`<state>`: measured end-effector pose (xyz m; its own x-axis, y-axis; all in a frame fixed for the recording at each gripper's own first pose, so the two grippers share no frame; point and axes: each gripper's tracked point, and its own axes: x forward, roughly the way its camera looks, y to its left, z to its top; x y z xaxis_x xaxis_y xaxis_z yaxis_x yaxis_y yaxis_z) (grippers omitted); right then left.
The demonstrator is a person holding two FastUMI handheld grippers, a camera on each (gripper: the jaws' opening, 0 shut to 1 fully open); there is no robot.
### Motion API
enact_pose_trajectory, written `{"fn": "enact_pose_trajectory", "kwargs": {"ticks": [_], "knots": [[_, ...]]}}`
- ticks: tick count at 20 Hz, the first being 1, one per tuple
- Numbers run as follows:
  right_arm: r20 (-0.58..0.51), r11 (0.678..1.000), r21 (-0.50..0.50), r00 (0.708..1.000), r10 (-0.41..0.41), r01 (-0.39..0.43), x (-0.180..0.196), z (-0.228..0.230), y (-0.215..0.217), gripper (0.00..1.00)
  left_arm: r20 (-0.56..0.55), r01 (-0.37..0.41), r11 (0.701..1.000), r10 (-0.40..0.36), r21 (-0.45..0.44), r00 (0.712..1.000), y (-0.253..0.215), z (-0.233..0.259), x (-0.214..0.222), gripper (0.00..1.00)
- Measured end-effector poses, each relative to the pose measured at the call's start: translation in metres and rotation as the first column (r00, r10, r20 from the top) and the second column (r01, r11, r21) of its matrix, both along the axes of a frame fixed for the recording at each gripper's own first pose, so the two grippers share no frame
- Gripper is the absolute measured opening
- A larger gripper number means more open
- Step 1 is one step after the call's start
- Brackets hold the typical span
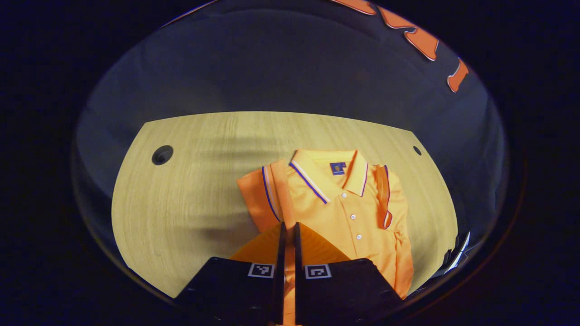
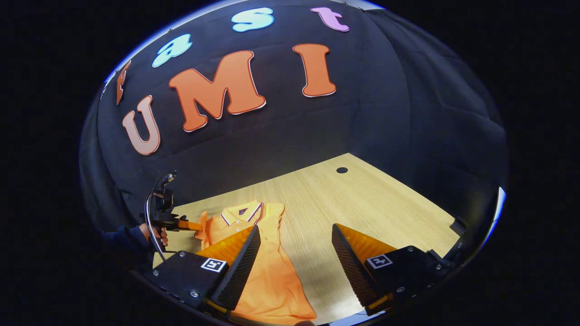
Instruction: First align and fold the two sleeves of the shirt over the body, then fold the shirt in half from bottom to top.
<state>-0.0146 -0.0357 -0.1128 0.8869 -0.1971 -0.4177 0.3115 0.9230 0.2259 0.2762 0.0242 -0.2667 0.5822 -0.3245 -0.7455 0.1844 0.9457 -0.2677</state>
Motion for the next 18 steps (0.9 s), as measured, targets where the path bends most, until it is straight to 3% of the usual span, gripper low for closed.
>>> {"fn": "enact_pose_trajectory", "kwargs": {"ticks": [4, 6, 8, 10, 11, 14, 15, 18], "knots": [[-0.010, 1.000, 0.007, 1.000, -0.005, 0.005, -0.001, -0.005, 0.002, 0.96, -0.003, 0.075, 0.997, -0.075, -0.026, 0.997, -0.029, -0.003, -0.008, 0.11], [-0.030, 1.000, 0.010, 1.000, -0.006, 0.006, -0.004, -0.009, 0.003, 0.96, -0.016, 0.098, 0.994, -0.098, -0.047, 0.995, -0.038, -0.004, -0.015, 0.16], [-0.033, 1.000, 0.007, 0.999, -0.020, 0.020, -0.007, -0.008, 0.000, 0.97, -0.011, 0.106, 0.992, -0.107, -0.063, 0.994, -0.042, -0.005, -0.018, 0.34], [-0.037, 0.999, -0.001, 0.999, -0.037, 0.037, -0.012, -0.008, 0.000, 0.98, -0.010, 0.116, 0.991, -0.117, -0.067, 0.993, -0.044, -0.007, -0.024, 0.63], [-0.040, 0.999, -0.010, 0.998, -0.049, 0.049, -0.014, -0.009, 0.000, 0.98, -0.005, 0.111, 0.993, -0.111, -0.051, 0.994, -0.040, -0.008, -0.027, 0.68], [-0.057, 0.997, -0.036, 0.996, -0.068, 0.066, -0.019, -0.011, 0.004, 0.98, 0.070, 0.114, 0.993, -0.116, 0.037, 0.991, -0.027, -0.004, -0.034, 0.71], [-0.063, 0.998, -0.037, 0.996, -0.062, 0.060, -0.020, -0.013, 0.007, 0.98, 0.095, 0.116, 0.992, -0.119, 0.041, 0.988, -0.025, 0.003, -0.041, 0.82], [-0.065, 0.999, -0.036, 0.998, -0.027, 0.024, -0.024, -0.020, 0.012, 0.98, 0.141, 0.094, 0.995, -0.096, 0.019, 0.985, -0.022, 0.018, -0.062, 0.87]]}}
